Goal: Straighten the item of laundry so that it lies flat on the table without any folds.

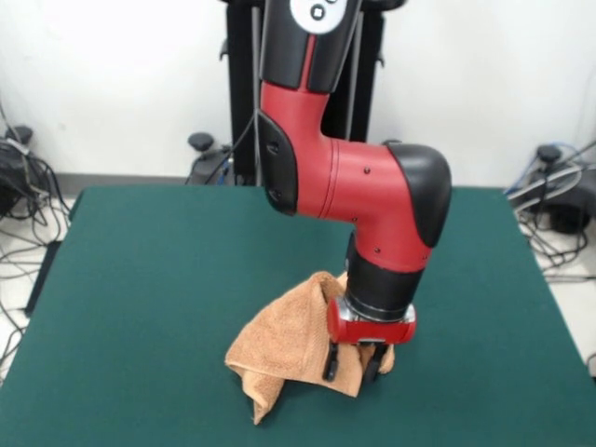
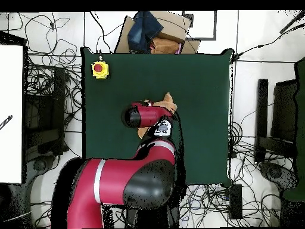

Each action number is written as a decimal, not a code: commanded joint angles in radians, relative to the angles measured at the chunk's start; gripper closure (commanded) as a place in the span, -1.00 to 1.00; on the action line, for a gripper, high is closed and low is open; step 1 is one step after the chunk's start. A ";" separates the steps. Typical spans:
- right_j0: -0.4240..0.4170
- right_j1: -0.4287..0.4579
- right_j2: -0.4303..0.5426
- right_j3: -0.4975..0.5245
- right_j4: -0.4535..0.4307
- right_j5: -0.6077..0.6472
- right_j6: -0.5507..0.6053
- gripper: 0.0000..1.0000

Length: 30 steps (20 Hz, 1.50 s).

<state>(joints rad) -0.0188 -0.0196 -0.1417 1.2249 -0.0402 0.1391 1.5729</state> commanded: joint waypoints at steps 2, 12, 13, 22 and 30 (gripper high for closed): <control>-0.015 0.057 0.026 -0.023 0.036 0.001 0.182 -1.00; -0.013 0.070 0.017 -0.032 0.036 0.002 0.187 -1.00; -0.010 0.068 0.012 -0.029 0.038 0.004 0.191 -1.00; 0.020 0.030 -0.036 0.036 0.056 0.009 0.240 -1.00; 0.050 0.017 -0.066 0.067 0.086 0.031 0.258 -1.00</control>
<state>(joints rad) 0.0058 -0.0082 -0.1900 1.2156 -0.0090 0.1391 1.5729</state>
